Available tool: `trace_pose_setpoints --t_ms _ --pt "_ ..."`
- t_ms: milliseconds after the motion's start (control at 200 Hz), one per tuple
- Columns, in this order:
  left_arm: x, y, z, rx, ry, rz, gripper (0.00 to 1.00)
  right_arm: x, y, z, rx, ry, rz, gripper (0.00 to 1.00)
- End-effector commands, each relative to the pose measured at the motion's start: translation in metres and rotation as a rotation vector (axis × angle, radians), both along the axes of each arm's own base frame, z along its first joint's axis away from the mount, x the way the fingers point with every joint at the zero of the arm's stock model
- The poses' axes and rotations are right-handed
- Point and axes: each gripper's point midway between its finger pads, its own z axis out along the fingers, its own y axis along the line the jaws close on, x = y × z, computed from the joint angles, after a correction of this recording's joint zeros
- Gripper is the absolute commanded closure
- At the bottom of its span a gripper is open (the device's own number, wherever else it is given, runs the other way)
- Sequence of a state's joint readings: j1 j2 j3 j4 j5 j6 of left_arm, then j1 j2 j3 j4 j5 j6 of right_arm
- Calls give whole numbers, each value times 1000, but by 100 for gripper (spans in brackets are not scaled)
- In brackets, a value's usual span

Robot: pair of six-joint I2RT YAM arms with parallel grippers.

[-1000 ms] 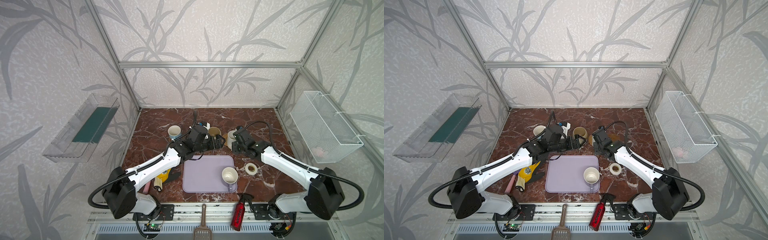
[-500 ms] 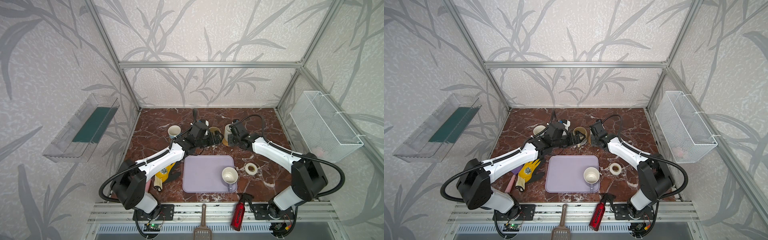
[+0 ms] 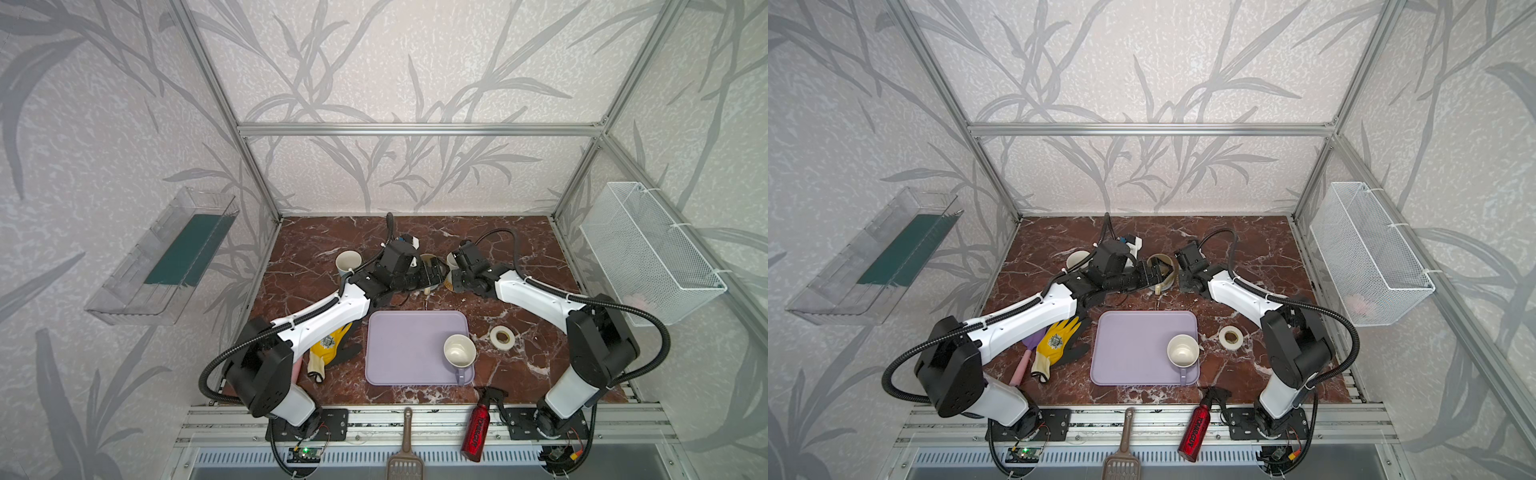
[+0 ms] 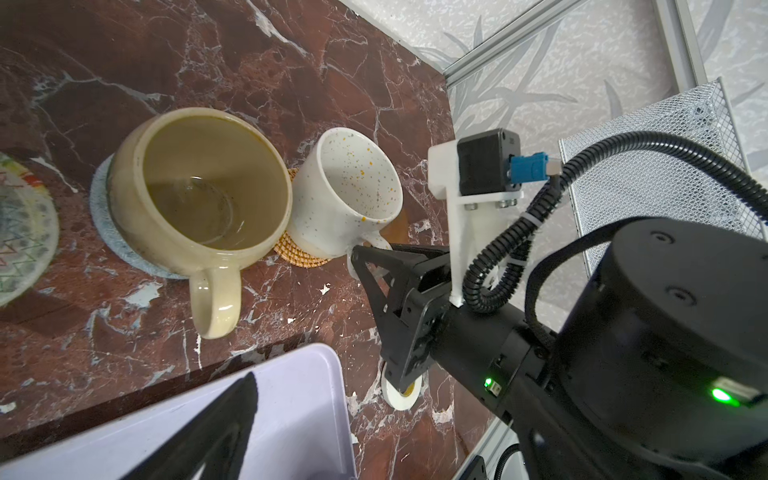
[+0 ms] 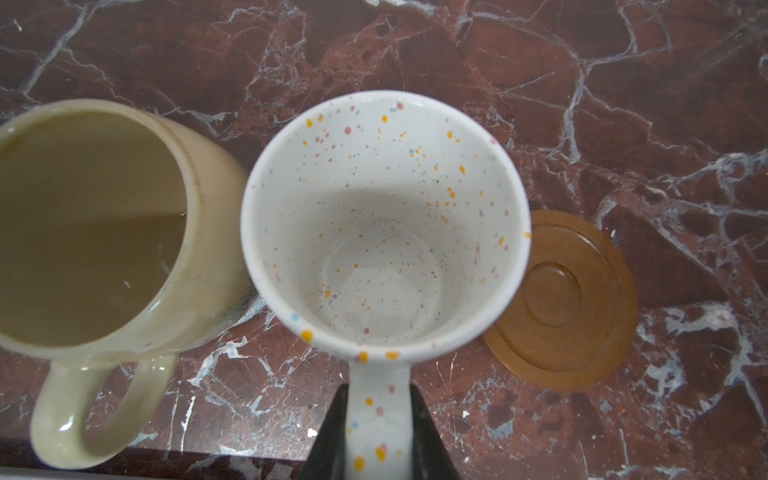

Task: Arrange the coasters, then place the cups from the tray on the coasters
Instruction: 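Carry the speckled mug with the right gripper over the rattan coaster and lower it, then set the speckled mug on the rattan coaster and open the right gripper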

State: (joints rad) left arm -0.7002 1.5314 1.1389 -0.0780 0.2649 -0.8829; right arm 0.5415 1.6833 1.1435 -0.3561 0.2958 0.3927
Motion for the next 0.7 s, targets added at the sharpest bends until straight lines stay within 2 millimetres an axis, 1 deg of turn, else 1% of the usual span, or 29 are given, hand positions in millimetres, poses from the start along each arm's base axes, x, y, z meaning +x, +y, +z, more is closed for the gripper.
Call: trace_pose_setpoints --t_ms 0,165,265,380,490,560,640,695 --pt "-3 5 9 16 -32 -3 3 17 4 27 37 -96 -28 100" --pt "-3 10 13 37 -51 5 3 5 -4 12 32 -72 -50 100" --pt "-3 10 12 38 -48 3 3 0 -6 10 40 -68 -48 100" --pt "-3 9 11 37 -46 2 3 1 -1 23 59 -103 -17 100" --pt "-2 9 11 35 -44 4 4 6 1 47 68 -158 5 100" --pt "-2 8 12 34 -46 4 4 11 0 58 61 -197 8 100" --pt "-1 7 13 30 -48 4 4 18 -1 60 39 -224 6 100" --pt "-1 6 13 23 -46 1 3 23 0 57 21 -221 9 100"
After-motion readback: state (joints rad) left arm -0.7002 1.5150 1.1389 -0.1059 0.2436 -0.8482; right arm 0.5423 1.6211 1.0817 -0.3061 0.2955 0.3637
